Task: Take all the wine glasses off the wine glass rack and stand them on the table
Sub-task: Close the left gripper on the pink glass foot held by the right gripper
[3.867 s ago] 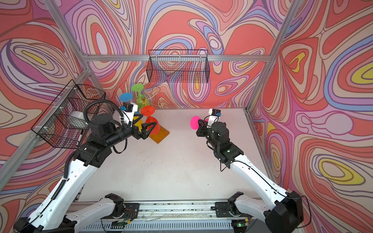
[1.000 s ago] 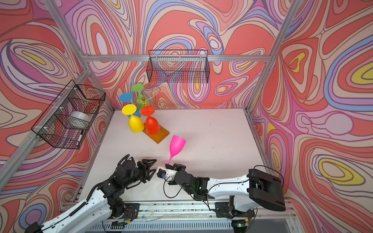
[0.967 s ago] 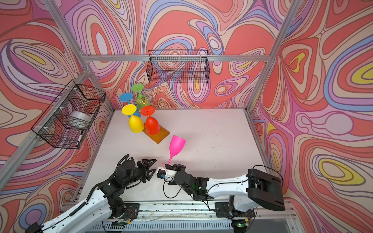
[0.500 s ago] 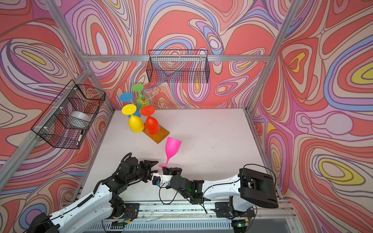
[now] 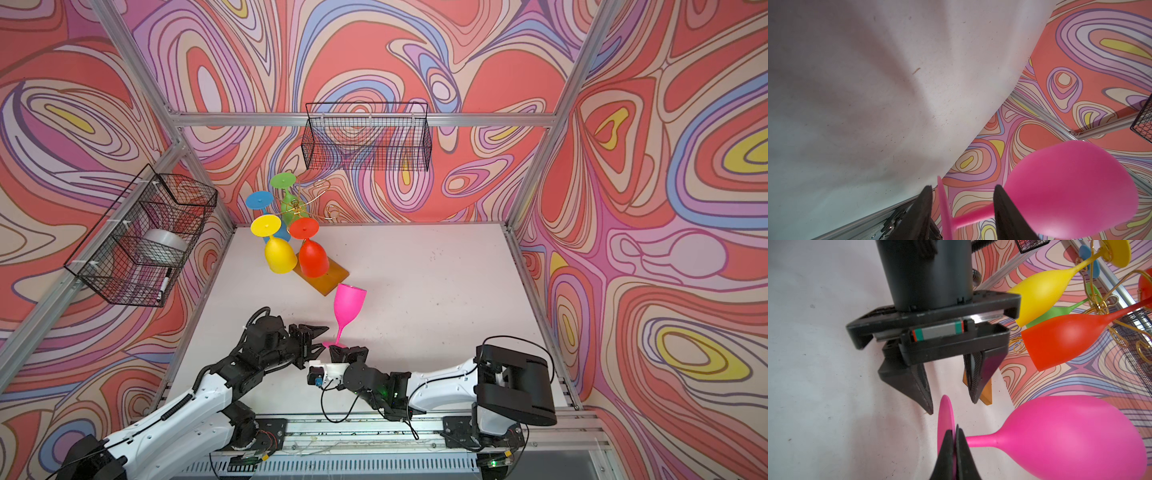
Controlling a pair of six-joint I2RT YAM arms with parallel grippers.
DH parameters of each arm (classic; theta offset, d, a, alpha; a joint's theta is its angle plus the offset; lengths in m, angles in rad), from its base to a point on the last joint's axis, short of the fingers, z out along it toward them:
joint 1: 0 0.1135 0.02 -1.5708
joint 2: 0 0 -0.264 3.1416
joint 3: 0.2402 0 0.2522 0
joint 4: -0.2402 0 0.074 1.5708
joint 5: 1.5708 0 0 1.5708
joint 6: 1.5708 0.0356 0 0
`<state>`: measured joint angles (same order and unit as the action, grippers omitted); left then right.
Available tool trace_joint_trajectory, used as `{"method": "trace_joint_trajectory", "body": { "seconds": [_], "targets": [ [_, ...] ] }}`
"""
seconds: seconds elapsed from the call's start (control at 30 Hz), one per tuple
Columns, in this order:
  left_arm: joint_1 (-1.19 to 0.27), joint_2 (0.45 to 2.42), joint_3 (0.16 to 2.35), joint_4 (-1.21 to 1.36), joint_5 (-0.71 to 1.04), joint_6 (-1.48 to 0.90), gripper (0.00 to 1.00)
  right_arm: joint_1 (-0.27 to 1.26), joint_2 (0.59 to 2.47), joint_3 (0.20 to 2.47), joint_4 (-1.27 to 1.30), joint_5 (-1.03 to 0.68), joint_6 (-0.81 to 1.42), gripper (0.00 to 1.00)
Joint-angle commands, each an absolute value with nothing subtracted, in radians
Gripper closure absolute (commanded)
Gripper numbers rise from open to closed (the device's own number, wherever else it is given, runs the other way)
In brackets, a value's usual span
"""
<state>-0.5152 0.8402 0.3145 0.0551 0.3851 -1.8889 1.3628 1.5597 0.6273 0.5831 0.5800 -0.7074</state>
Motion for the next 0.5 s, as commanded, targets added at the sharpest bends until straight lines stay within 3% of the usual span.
{"method": "trace_joint_trajectory", "body": {
  "seconds": [0.0, 0.27, 0.47],
  "targets": [
    [-0.509, 0.844, 0.334, 0.06, 0.408, -1.89, 0.54, 1.368, 1.582, 0.652, 0.638, 0.589, -0.726, 1.0],
    [-0.506, 0.829, 0.332, 0.046, 0.412, -1.89, 0.61, 1.368, 1.597, 0.661, 0.647, 0.584, -0.732, 1.0],
    [-0.505, 0.818, 0.314, 0.046, 0.41, -1.895, 0.74, 1.368, 1.606, 0.67, 0.647, 0.58, -0.736, 1.0]
  ]
}}
